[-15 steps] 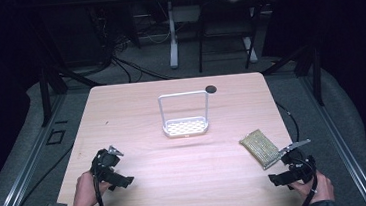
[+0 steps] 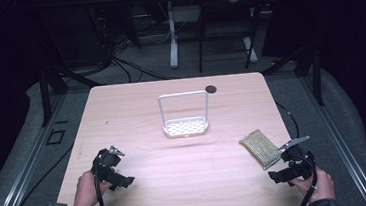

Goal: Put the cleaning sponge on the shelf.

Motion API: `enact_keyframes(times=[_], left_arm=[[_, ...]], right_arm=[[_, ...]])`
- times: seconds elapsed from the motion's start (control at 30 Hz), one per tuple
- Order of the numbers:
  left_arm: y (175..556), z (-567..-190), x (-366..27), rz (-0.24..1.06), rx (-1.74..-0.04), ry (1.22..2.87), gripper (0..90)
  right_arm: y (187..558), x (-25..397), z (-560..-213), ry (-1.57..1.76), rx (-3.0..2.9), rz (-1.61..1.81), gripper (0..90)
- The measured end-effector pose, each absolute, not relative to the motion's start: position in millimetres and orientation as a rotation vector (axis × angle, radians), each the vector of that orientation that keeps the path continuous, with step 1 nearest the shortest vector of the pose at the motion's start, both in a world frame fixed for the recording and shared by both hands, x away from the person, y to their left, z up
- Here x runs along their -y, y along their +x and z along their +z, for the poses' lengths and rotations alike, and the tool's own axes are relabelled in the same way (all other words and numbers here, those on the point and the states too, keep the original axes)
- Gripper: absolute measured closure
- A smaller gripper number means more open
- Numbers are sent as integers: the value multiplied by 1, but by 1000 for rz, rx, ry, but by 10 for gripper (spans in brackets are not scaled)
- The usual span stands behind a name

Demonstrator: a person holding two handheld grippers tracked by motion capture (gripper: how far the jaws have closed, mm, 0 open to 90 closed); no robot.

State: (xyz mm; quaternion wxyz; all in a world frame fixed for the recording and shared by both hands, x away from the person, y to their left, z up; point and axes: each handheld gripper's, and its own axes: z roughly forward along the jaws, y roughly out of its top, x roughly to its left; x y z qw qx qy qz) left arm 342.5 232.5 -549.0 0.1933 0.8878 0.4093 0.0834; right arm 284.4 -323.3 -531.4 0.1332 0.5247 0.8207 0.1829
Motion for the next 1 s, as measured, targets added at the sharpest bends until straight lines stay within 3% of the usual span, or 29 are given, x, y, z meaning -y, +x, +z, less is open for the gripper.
enact_keyframes(times=[0.6, 1.0], left_arm=[[341, -550, -230, 228, -1129, 2499, 2], [341, -550, -228, 224, -1125, 2506, 3]], right_arm=[[313, 323, -525, 1451, -2411, 557, 0], [339, 313, -539, 1417, -2492, 536, 0]])
